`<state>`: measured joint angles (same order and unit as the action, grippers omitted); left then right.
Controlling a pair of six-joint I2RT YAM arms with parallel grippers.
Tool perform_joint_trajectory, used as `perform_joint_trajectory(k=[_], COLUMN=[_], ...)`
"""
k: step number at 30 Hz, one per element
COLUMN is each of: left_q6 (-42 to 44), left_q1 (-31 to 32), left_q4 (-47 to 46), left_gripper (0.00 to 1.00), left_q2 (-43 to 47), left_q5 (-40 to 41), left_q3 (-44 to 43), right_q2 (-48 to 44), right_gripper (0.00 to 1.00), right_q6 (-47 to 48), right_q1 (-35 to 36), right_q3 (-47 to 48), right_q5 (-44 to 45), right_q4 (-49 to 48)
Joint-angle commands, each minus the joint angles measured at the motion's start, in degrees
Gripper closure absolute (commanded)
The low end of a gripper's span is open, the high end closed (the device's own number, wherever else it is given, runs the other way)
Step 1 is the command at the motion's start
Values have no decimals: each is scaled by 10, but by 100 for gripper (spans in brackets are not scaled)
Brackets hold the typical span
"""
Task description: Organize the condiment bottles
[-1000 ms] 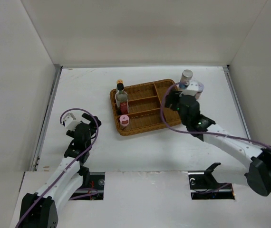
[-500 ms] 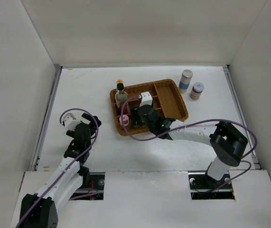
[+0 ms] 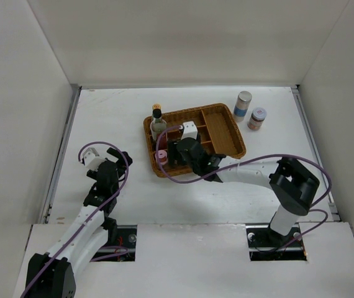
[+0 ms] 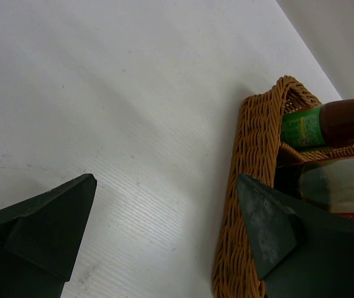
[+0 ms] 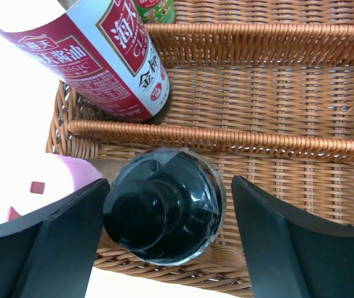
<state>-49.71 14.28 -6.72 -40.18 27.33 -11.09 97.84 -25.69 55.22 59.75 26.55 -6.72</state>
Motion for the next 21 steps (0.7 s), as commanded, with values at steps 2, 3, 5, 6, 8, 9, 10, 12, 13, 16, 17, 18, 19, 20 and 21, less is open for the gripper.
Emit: perform_joint_trajectory(k=[2,3,5,6,8,9,10,12,13,16,17,18,19,20,21], left_q6=[2,2,2,2,2,2,2,2,2,2,2,2,2,2,2], left_q1=[-3,-3,-3,-3,-3,-3,-3,-3,-3,-3,-3,-3,-3,-3,-3], left_q4=[-25,-25,-25,-25,-24,-24,-25,-25,-25,-25,-25,-25,-25,-25,-25], left_gripper=[0,0,0,0,0,0,0,0,0,0,0,0,0,0,0], left_q2=[5,5,5,6,6,6,6,5,5,5,5,5,5,5,5], left_q5=[-4,-4,-4,-4,-4,-4,-4,-4,-4,-4,-4,-4,-4,-4,-4], left_q3=[5,5,5,5,5,5,5,5,5,4,4,4,5,5,5], right_q2=[-47,-61,-92,-111,-154,-180,-205,-250,-265,-277,-269,-254,-235,-221,-197], right_gripper=[10,8,6,6,6,6,6,6,6,4,1,0,0,0,0], right_q6=[-12,-12,-12,-12,-12,-12,-12,-10,-10,-2,0,6,12,15,19], right_q1=[6,6,6,4,-9,-19,-34,-86,-122,-255,-301,-346,-390,-415,-448], right_q3=[28,28,23,19,6,-6,-19,-49,-64,-95,-98,-98,-94,-88,-76], right_q5=[21,25,29,31,39,43,46,47,47,50,51,50,45,38,20], right_q4=[24,34,52,60,74,76,73,65,60,36,27,15,6,1,-7])
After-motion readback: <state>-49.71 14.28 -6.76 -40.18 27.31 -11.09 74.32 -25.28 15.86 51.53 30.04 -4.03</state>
